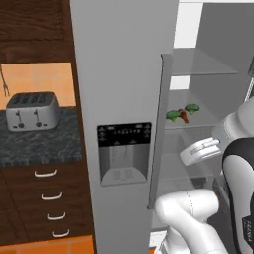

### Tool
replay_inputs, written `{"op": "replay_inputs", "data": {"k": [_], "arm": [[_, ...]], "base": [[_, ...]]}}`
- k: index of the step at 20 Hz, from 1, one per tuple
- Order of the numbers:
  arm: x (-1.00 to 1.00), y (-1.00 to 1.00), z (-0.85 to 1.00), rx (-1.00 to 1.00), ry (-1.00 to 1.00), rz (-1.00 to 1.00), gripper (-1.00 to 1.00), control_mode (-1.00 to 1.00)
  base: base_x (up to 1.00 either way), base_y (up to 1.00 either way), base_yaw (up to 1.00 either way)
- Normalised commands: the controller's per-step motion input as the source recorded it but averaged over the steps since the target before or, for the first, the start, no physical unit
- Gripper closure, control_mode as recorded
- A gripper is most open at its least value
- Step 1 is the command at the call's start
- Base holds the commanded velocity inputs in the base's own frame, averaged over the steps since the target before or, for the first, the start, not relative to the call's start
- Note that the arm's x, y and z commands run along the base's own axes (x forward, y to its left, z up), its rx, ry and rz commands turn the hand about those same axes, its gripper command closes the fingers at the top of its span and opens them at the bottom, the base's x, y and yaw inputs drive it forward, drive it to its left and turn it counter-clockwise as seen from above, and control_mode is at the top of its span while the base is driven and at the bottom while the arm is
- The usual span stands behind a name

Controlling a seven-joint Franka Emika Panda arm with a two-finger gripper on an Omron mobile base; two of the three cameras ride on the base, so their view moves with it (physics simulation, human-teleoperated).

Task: Place one broccoli and one chicken drumstick in each tupperware on the nearby counter, to pack two identical lunches.

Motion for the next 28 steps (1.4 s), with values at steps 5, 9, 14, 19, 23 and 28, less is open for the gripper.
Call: {"op": "replay_inputs", "data": {"k": [5, 9, 14, 19, 23, 28], "arm": [[0.0, 0.0, 0.0, 0.0, 0.0, 0.0, -1.0, 1.0], [0.0, 0.0, 0.0, 0.0, 0.0, 0.0, -1.0, 1.0], [0.0, 0.0, 0.0, 0.0, 0.0, 0.0, -1.0, 1.0], [0.0, -0.47, 0.0, 0.06, 0.0, 0.0, -1.0, -1.0], [0.24, -0.87, -0.06, 0.11, -0.02, -0.01, -1.0, -1.0], [0.64, -0.59, -0.11, 0.01, -0.05, -0.04, -1.0, -1.0]], "base": [[0.31, -0.39, 0.0], [0.45, -0.25, 0.0], [0.17, -0.23, 0.0], [0.0, -0.19, 0.0], [0.0, 0.0, 0.0], [0.0, 0.0, 0.0]]}}
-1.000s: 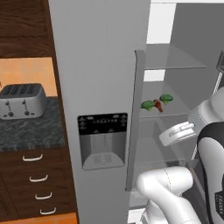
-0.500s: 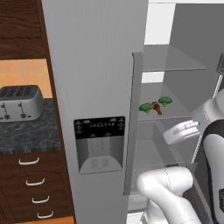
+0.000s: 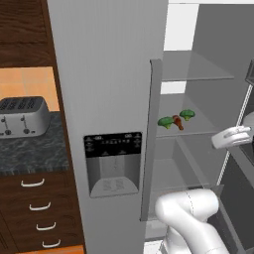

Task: Place one broccoli and one chicken drumstick in each tupperware on the nearby counter, to pack two identical lunches.

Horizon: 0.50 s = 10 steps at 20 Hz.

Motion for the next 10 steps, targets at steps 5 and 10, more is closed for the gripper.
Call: {"op": "replay_inputs", "data": {"k": [5, 10], "arm": [[0.93, -0.2, -0.13, 0.0, -0.04, -0.09, -1.0, -1.0], [1.0, -0.08, -0.21, 0.09, -0.03, -0.31, -1.0, -1.0]], "base": [[0.0, 0.0, 0.0], [0.0, 0.0, 0.0]]}}
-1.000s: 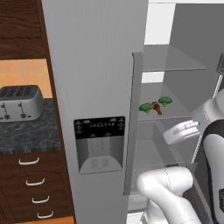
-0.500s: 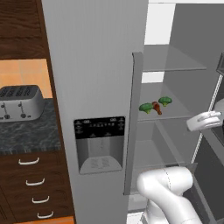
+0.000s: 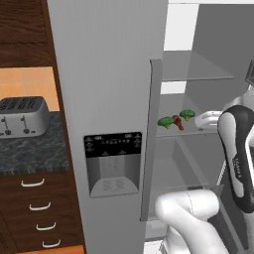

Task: Place one broccoli and one chicken drumstick in each tupperware on the nearby counter, to pack two identical lunches.

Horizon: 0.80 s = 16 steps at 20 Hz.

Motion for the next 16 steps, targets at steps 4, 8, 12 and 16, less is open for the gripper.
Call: {"op": "replay_inputs", "data": {"k": [4, 8, 12, 16], "arm": [[0.72, -0.1, -0.23, 0.21, -0.05, -0.25, -1.0, -1.0], [0.79, -0.2, -0.1, 0.23, 0.0, -0.09, -1.0, -1.0], [0.78, -0.09, -0.13, 0.24, 0.07, 0.0, -1.0, -1.0], [0.68, 0.0, -0.26, 0.22, 0.18, -0.09, -1.0, -1.0]], "base": [[0.0, 0.0, 0.0], [0.0, 0.0, 0.0], [0.0, 0.0, 0.0], [0.0, 0.0, 0.0]]}}
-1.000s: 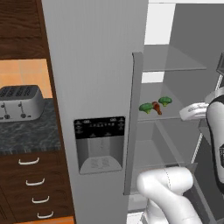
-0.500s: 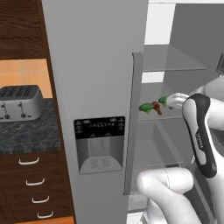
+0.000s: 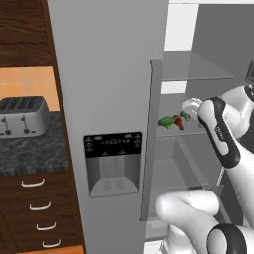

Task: Place one broccoli and one chicken drumstick in each tupperware on the nearby counter, to pack two identical lunches.

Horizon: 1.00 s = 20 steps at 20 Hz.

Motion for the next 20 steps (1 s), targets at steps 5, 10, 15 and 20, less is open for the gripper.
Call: {"op": "replay_inputs", "data": {"k": [5, 10, 15, 20], "arm": [[0.71, 0.01, -0.36, 0.21, 0.15, -0.14, -1.0, -1.0], [0.71, 0.02, -0.41, 0.12, 0.07, -0.13, -1.0, -1.0], [0.39, 0.0, -0.18, 0.07, 0.01, -0.09, -1.0, -1.0], [0.13, 0.0, -0.21, 0.03, 0.0, -0.04, -1.0, -1.0]], "base": [[0.0, 0.0, 0.0], [0.0, 0.0, 0.0], [0.0, 0.0, 0.0], [0.0, 0.0, 0.0]]}}
